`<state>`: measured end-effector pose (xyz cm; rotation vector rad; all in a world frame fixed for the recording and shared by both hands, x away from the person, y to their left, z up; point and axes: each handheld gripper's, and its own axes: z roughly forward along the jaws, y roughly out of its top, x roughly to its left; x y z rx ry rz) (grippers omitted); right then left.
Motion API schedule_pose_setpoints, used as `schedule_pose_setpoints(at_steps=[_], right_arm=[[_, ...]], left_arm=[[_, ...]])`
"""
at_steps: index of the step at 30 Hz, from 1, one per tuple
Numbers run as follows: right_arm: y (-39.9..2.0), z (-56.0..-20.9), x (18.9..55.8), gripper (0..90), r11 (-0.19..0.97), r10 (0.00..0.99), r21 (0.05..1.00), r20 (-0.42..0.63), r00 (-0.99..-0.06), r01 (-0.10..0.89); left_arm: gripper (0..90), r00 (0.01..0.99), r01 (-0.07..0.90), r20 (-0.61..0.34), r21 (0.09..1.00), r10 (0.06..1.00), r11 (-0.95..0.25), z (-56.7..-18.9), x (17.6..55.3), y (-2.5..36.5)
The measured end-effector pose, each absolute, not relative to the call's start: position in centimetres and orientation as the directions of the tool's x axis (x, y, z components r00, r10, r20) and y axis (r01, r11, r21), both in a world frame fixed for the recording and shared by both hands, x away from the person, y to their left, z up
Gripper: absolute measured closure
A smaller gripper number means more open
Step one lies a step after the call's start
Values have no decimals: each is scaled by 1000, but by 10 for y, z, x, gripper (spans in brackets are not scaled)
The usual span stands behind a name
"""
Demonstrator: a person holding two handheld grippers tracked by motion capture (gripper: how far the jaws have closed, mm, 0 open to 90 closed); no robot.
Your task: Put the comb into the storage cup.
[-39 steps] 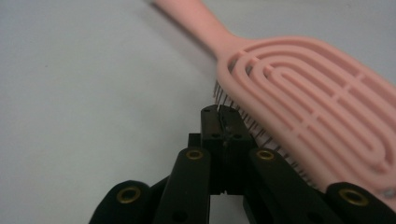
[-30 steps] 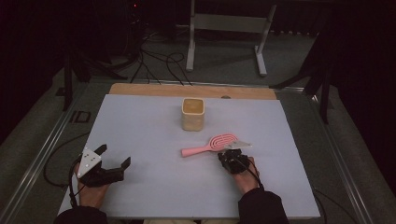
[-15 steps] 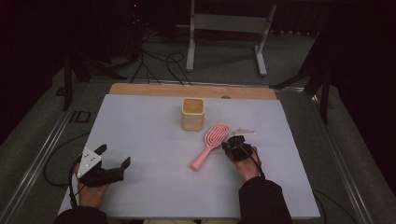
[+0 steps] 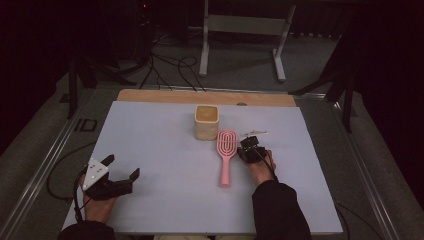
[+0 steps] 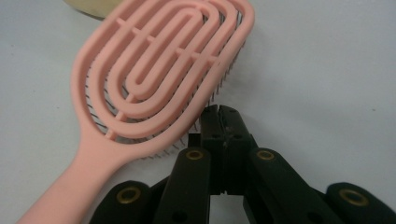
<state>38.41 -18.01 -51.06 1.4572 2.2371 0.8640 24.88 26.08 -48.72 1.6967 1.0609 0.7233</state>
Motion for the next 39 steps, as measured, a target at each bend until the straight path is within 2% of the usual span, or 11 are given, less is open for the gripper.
schedule_pose_setpoints(at_steps=[10,14,24,26,32,36,39], right_arm=[[-184,-513,389,895,283,911,655,45,-410,701],[-189,-508,386,846,270,917,669,41,-397,693],[-198,-489,369,521,241,917,731,44,-396,639],[-202,-483,365,486,233,913,748,51,-404,621],[-217,-470,349,263,238,905,778,40,-424,581],[-229,-462,335,169,231,904,807,29,-427,544],[-240,-461,324,137,217,903,821,36,-427,527]], left_arm=[[21,443,319,-9,936,896,-149,-487,249,261],[21,442,322,-8,935,897,-150,-488,249,261],[20,439,321,-7,935,898,-149,-488,249,261],[20,439,323,-9,935,899,-148,-488,249,261],[20,436,324,-13,935,900,-143,-488,249,261],[19,433,324,-15,936,901,-140,-488,249,262],[19,432,325,-16,935,902,-140,-488,249,263]])
